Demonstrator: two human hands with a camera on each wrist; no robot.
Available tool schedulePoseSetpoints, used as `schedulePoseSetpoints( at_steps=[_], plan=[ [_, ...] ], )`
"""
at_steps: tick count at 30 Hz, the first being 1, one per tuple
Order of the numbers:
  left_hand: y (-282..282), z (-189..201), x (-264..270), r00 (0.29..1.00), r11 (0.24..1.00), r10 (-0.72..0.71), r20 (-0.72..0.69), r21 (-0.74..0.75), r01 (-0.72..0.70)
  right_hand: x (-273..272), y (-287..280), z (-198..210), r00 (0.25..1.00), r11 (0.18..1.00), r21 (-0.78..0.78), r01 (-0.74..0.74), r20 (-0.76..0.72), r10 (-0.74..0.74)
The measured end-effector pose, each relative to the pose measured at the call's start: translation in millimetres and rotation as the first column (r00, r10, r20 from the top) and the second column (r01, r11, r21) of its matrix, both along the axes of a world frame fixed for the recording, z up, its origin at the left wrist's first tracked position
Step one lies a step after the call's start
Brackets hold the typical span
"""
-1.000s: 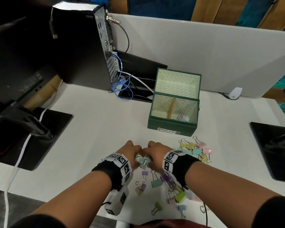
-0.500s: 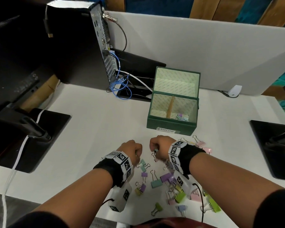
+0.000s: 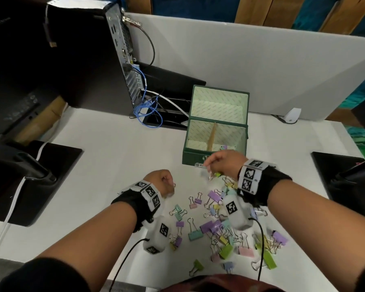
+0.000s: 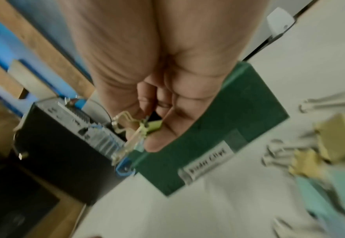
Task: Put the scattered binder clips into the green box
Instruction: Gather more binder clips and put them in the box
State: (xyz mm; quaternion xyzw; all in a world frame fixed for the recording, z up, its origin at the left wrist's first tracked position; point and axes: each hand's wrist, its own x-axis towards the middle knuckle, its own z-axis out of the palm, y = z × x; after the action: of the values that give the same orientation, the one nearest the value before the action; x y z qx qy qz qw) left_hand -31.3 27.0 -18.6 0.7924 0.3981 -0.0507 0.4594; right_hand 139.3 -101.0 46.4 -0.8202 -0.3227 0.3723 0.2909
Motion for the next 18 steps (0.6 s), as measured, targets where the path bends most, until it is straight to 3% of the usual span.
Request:
schedulePoseSetpoints(
  at_steps=[4,8,11,15,18],
  plan=[
    [8,10,6,0.998,0.997,0.068,-0.004,-0.024,-0.069,24,2,16,0.984,0.980,0.112,0.167,0.041,-0.172],
    [11,18,14,0.992,0.992,0.123,0.037,-0.036,-0.121,46,5,14,0.946,0.954,0.069,0.293,0.122,-0.299],
    [8,30,27,0.974,0.980,0.186,0.130,-0.090,-0.175,52,4,13,0.948,0.956,0.017,0.294,0.119,-0.294],
    [-1,52,57,0.953,0.979,0.162,0.257,-0.164,-0.123,45,-9,14,0.955,0.966,0.074,0.249,0.145,-0.258],
    [-7,65,85,0.936,0.995,0.073,0.343,-0.090,-0.045,39,-26,16,0.960,0.968,0.122,0.219,0.150,-0.236]
  ],
)
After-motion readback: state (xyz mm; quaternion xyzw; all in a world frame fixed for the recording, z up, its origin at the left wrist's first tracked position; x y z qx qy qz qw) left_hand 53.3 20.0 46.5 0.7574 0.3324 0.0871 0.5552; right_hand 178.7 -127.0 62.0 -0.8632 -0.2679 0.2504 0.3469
